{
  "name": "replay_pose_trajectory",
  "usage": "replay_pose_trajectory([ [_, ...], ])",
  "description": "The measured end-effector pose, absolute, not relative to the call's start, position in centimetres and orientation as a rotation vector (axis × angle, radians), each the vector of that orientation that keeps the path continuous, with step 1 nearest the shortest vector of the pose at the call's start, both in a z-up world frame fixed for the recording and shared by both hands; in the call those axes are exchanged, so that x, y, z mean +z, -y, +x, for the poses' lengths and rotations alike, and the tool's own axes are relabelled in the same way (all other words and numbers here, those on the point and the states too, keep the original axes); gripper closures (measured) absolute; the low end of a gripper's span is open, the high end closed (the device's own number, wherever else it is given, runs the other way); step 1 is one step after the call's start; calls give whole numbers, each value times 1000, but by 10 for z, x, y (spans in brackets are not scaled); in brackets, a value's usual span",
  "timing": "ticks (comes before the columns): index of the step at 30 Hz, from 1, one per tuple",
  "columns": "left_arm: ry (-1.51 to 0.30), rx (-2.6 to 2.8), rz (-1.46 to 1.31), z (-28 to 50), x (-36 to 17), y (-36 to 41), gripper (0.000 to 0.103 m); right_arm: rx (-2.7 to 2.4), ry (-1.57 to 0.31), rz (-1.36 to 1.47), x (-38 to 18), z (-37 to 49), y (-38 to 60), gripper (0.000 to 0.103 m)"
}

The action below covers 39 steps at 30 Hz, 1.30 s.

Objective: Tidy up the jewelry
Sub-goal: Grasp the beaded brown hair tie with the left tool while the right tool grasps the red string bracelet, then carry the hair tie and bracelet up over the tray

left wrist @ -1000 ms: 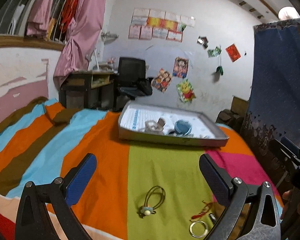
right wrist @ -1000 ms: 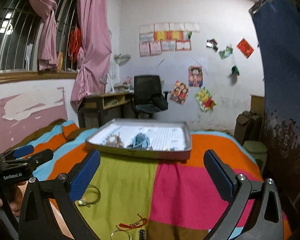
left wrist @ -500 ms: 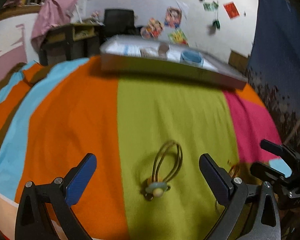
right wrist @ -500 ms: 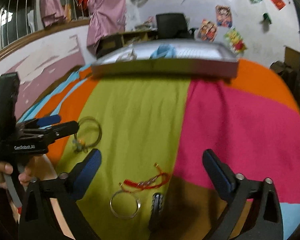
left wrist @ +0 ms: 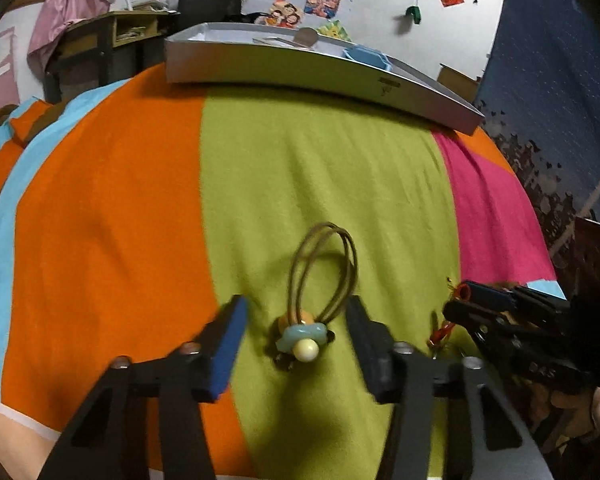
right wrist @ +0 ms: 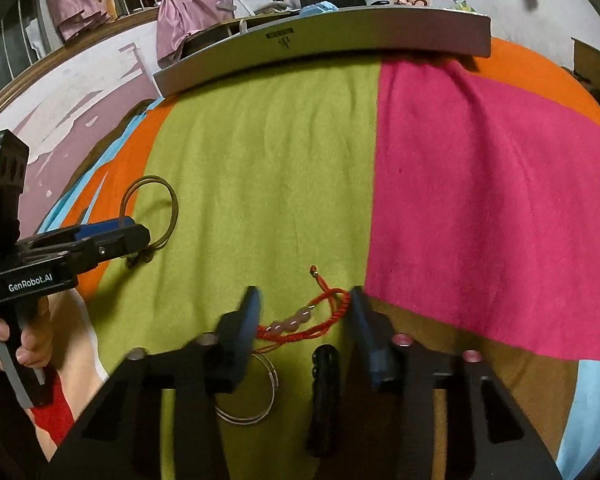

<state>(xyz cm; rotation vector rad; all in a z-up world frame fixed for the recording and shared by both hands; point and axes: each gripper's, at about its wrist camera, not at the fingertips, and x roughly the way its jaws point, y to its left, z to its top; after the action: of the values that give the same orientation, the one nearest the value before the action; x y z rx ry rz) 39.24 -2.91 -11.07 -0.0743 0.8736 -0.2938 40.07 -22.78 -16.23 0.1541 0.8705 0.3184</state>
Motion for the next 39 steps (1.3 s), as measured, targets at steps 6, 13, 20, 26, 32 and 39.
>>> replay_pose_trajectory([
  [6, -863, -340, -89, 389, -109, 31, 81, 336, -858, 164, -166, 400, 224, 99],
  [13, -806, -391, -129, 385, -92, 33, 85, 368, -772, 180, -142, 390, 223, 99],
  [20, -748, -424, -137, 384, -63, 49, 85, 362, -666, 183, -99, 386, 233, 99],
  [26, -671, -450, -159, 414, -16, 67, 85, 335, -573, 167, -39, 414, 258, 99],
  [32, -621, -429, -203, 475, 20, 78, 85, 291, -476, 109, 28, 467, 281, 99],
  [39, -622, -344, -214, 532, 16, 87, 84, 239, -493, 159, 39, 536, 302, 99],
])
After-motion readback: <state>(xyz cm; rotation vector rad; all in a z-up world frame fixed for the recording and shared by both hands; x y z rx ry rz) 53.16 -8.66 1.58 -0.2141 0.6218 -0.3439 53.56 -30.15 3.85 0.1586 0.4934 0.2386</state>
